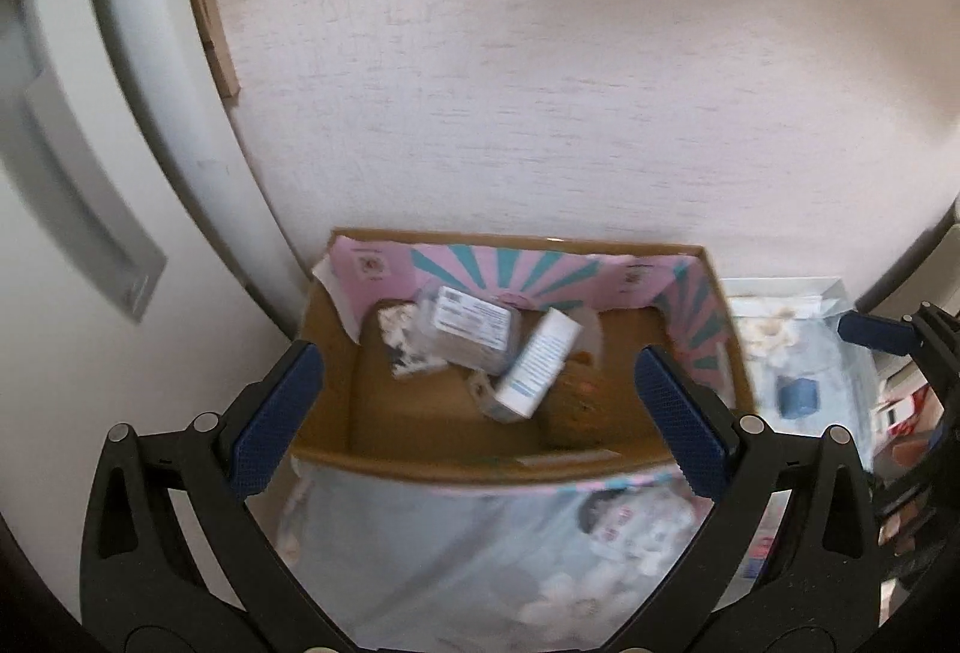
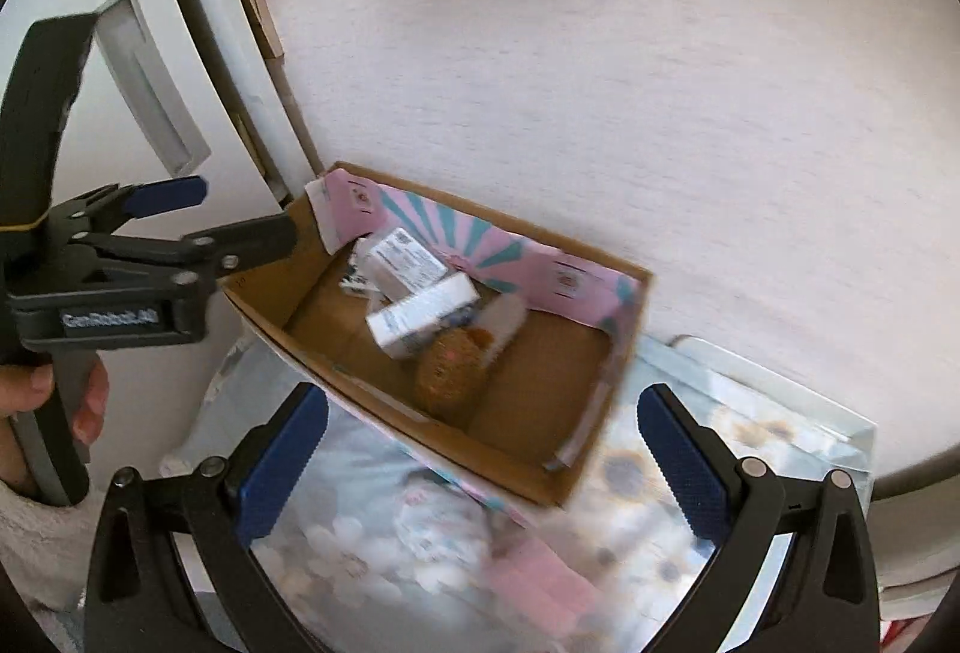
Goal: Organize objects
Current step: 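Withdraw both tools from the box back over the bed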
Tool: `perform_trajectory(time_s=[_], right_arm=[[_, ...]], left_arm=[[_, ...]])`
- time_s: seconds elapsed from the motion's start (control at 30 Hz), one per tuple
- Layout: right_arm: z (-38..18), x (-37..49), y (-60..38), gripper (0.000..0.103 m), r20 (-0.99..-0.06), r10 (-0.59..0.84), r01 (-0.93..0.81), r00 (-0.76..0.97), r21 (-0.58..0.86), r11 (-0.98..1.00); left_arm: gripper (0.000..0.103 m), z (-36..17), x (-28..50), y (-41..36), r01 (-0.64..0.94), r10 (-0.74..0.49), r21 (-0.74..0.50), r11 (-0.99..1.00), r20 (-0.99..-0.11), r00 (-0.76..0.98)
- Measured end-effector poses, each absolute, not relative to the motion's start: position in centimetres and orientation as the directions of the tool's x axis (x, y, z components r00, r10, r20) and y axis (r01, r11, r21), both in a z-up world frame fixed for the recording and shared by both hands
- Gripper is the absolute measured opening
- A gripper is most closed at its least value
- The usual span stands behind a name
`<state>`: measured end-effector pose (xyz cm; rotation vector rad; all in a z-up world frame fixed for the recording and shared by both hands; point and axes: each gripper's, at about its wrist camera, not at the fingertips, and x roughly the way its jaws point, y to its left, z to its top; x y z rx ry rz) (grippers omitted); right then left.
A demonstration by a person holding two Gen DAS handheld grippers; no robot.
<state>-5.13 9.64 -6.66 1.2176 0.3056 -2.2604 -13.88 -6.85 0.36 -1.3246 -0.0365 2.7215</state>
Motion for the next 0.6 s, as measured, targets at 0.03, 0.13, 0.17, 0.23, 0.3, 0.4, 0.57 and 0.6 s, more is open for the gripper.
perform_trajectory(time_s=[0.03, 0.13, 0.17, 0.23, 0.3, 0.4, 0.57, 0.6], right_arm=[[-6.4, -4.8, 10.5, 0.103, -0.821, -0.356, 0.559, -0.447, 0.054, -0.827], [-5.7, -4.0, 13.1, 0.103, -0.814, -0.353, 0.542, -0.461, 0.057, -0.838], [-5.5, -3.6, 13.9, 0.103, -0.812, -0.352, 0.539, -0.465, 0.055, -0.840], [-5.5, -3.0, 15.7, 0.103, -0.808, -0.347, 0.534, -0.477, 0.047, -0.844], [-5.5, -2.5, 17.2, 0.103, -0.806, -0.339, 0.528, -0.484, 0.040, -0.848], [-5.9, -1.6, 19.4, 0.103, -0.807, -0.350, 0.529, -0.475, 0.056, -0.847], [-8.1, 0.6, 21.6, 0.103, -0.811, -0.392, 0.579, -0.434, 0.083, -0.811], [-8.7, 1.0, 21.8, 0.103, -0.815, -0.393, 0.588, -0.426, 0.081, -0.805]], left_arm=[[0.103, 0.6, -13.1, -6.4, -0.091, 0.115, -0.075, -0.993, -0.779, -0.616], [0.103, 0.9, -11.1, -4.9, -0.093, 0.112, -0.069, -0.993, -0.771, -0.626], [0.103, 0.9, -10.6, -4.5, -0.095, 0.115, -0.071, -0.993, -0.770, -0.628], [0.103, 0.8, -9.0, -3.3, -0.099, 0.123, -0.078, -0.992, -0.767, -0.630], [0.103, 0.5, -7.8, -2.4, -0.100, 0.126, -0.082, -0.992, -0.768, -0.628], [0.103, -0.6, -6.0, -0.9, -0.096, 0.125, -0.083, -0.992, -0.775, -0.619], [0.103, -4.0, -3.6, 0.9, -0.090, 0.131, -0.096, -0.991, -0.800, -0.585], [0.103, -4.7, -3.4, 1.1, -0.090, 0.133, -0.100, -0.991, -0.806, -0.577]])
